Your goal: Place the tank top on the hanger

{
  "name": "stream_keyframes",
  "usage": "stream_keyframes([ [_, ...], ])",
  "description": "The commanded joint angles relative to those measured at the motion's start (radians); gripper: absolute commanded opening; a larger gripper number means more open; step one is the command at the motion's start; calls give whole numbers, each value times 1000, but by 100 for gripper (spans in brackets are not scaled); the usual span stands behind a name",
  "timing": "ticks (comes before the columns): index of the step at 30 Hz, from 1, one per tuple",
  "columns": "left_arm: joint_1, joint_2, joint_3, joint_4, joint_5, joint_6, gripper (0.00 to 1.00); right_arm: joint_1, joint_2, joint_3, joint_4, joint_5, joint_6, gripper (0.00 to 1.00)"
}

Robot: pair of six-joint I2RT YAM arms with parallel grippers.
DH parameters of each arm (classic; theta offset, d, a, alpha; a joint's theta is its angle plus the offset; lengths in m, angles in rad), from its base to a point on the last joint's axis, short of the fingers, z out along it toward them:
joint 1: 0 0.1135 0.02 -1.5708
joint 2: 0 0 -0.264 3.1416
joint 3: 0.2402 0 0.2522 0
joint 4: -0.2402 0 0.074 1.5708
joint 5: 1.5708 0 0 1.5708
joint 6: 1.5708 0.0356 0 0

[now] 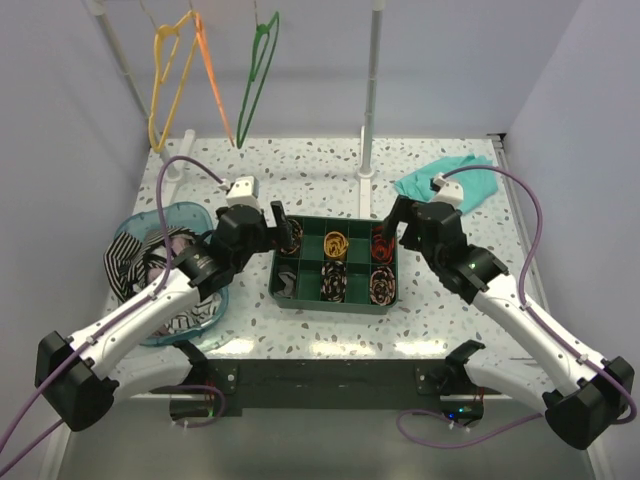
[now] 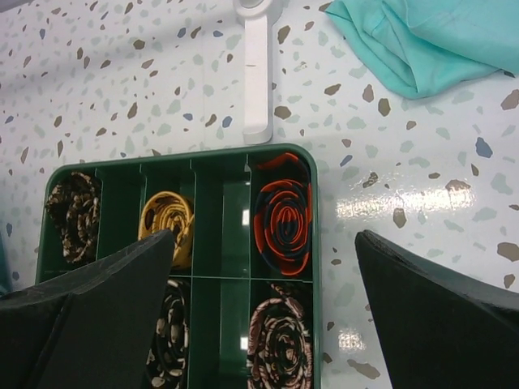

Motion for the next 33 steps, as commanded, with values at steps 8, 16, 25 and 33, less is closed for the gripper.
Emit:
stream_keyframes([
  [8,2,-33,-5,-39,-62,-83,100,62,121,71,110,-336,-147,99],
  [16,2,-105,131,-204,-200,-97,100,331,514,344,257,-330,-185,99],
  [25,2,-200,277,-315,-260,-97,100,475,879,603,378,-388,-216,89],
  [33,0,-237,295,-358,-263,-86,100,499,1152,751,375,-295,-176,80],
])
